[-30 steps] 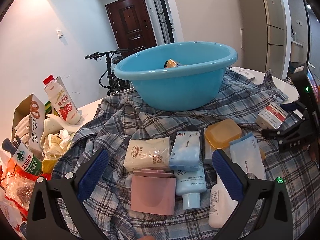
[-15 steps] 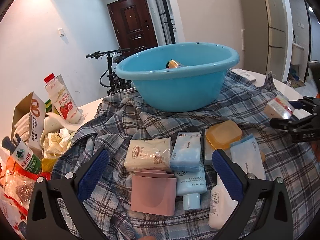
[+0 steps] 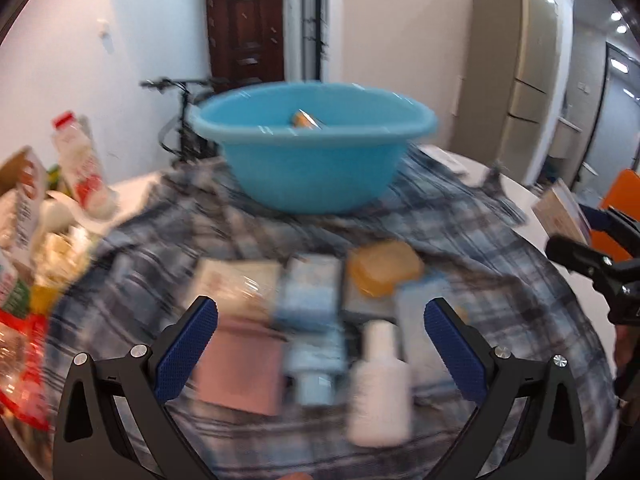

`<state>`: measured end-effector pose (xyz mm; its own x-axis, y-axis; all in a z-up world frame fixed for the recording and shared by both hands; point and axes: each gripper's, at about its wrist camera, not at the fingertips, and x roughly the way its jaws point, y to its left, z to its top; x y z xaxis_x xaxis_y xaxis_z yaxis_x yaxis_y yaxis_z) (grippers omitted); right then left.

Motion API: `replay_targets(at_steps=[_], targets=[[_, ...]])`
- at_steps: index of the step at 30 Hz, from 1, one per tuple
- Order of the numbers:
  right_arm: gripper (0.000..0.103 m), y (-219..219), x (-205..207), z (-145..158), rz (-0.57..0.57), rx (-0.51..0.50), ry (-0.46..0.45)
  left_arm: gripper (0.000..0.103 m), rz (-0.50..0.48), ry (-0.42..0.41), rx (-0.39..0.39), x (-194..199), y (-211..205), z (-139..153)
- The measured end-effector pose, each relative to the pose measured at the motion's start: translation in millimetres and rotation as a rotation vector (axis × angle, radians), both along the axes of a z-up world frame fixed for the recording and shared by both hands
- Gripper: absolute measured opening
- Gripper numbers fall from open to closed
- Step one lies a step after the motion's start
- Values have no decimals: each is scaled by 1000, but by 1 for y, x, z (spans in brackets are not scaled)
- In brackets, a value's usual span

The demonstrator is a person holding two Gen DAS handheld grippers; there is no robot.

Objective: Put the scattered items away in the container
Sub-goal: 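Grasp the red-and-white Liqun carton with the right gripper while the left reaches the Babycare wipes, then carry the Liqun carton with the right gripper while the left lifts the Babycare wipes toward the basin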

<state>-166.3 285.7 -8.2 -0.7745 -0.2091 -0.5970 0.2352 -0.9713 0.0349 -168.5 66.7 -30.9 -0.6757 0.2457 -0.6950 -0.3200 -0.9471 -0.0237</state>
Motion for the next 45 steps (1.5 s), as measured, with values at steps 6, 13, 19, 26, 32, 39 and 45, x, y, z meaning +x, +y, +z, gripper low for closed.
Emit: replay_targets(at_steps=[6,13,19,26,32,39,45], targets=[[91,27,13,-6,-36,-35,3,103,-52,-1,-86,2,51,-19],[91,46,23,-13,-45,-59,0,103,-57,-70,-93,-9,74,-38],[91,51,23,-16,-42,-72,0,86,-56,-90,-110,-14,83,-46],[91,49,24,-21,-40,-68,-10,43,-91,-98,-53,-11,85,-45],[91,47,27,-22,-41,-64,-14,38,-95,-102,-42,-9,86,-44],[91,43,29,-21,-45,-49,-11,38,-70,-62,-14,-1,73,-27],[91,24,32,-10,-24,-18,14,38,-24,16,13,11,53,0]])
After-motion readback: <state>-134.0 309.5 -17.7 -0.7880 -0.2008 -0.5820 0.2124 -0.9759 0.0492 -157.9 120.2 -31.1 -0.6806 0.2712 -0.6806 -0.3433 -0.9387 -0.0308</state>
